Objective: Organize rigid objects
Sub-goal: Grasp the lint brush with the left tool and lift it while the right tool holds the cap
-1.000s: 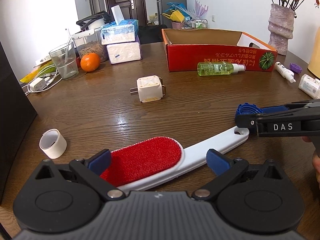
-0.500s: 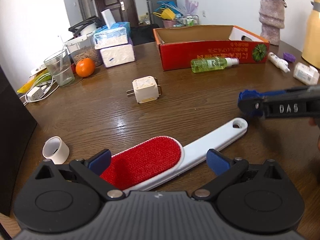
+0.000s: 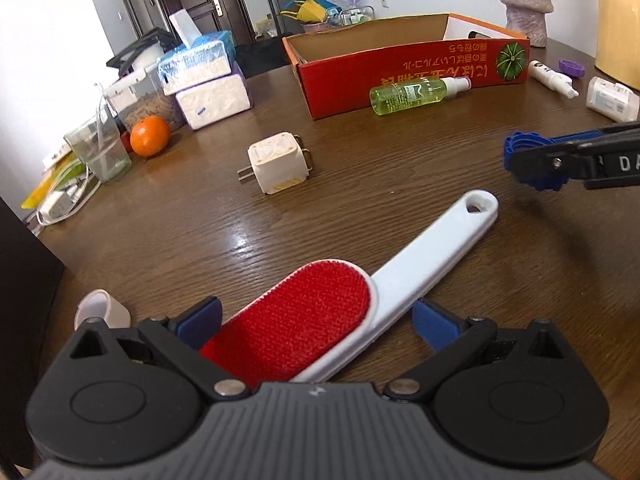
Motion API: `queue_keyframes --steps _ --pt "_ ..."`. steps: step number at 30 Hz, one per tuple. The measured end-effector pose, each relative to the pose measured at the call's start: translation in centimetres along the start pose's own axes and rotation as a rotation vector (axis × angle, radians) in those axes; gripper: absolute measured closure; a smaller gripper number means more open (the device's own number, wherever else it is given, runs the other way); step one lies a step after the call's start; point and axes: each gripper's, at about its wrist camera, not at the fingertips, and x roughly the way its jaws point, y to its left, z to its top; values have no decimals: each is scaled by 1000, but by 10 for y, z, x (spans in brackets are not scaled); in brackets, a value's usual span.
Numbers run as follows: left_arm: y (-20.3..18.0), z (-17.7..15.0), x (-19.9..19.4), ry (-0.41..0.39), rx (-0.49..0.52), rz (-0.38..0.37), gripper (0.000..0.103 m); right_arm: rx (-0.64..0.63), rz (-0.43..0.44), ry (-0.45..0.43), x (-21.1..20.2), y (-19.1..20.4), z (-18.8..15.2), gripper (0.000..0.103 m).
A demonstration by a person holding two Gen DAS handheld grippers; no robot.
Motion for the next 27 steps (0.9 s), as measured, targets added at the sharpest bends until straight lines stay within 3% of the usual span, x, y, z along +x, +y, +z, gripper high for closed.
queue_keyframes --steps 8,16,21,27 --pt "-1 1 -4 14 -54 15 1 10 -2 4 -3 -4 -3 49" --pt "-14 -4 -18 -7 -29 22 22 22 -3 1 -5 -10 -5 49" --pt "-16 -4 -19 -13 -29 -26 8 26 -1 -2 -7 -11 -5 49" --pt "-10 3 -7 -5 -80 -44 7 29 1 -3 -9 -12 -6 49"
